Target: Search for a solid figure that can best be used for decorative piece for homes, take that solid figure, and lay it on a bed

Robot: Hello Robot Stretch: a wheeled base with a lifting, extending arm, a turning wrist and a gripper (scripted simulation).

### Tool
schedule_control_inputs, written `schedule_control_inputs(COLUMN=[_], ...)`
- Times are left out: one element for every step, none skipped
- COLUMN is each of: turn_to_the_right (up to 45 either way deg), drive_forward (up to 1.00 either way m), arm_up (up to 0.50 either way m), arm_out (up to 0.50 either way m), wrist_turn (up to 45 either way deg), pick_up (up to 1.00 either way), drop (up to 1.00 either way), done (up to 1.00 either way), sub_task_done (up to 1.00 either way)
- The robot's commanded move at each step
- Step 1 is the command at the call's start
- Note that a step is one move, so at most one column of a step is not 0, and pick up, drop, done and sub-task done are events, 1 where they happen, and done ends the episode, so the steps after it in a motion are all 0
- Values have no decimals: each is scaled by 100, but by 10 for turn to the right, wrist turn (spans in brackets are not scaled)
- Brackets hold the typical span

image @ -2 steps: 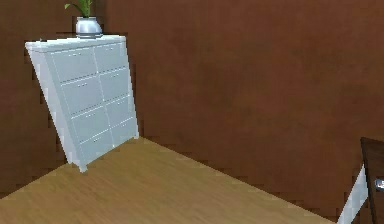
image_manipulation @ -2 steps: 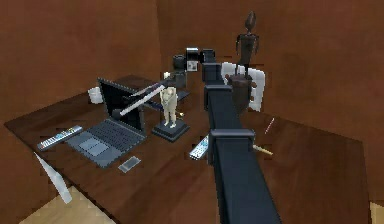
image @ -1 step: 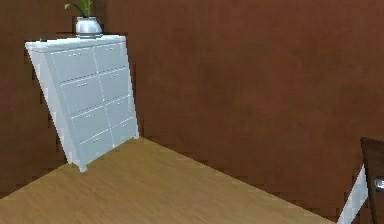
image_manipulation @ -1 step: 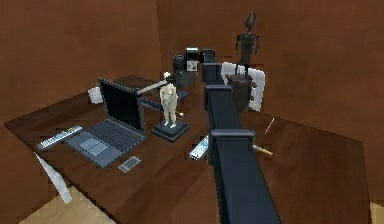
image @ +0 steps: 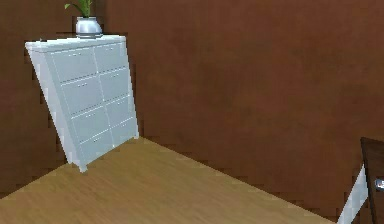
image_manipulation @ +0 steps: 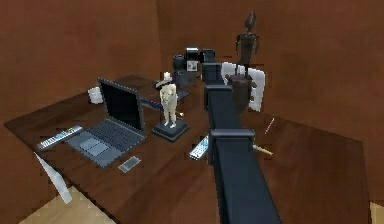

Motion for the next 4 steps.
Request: schedule_control_inputs(turn_to_the_right=[0, 0, 0, 0], drive_forward=[0, 0, 0, 0], arm_up=[-30, 0, 10, 22], arm_out=[0, 0, 0, 0], wrist_turn=[0, 0, 0, 0], pick_up=[0, 100, 0, 0], drop=[0, 0, 0, 0], done=[0, 0, 0, 0], sub_task_done=[0, 0, 0, 0])
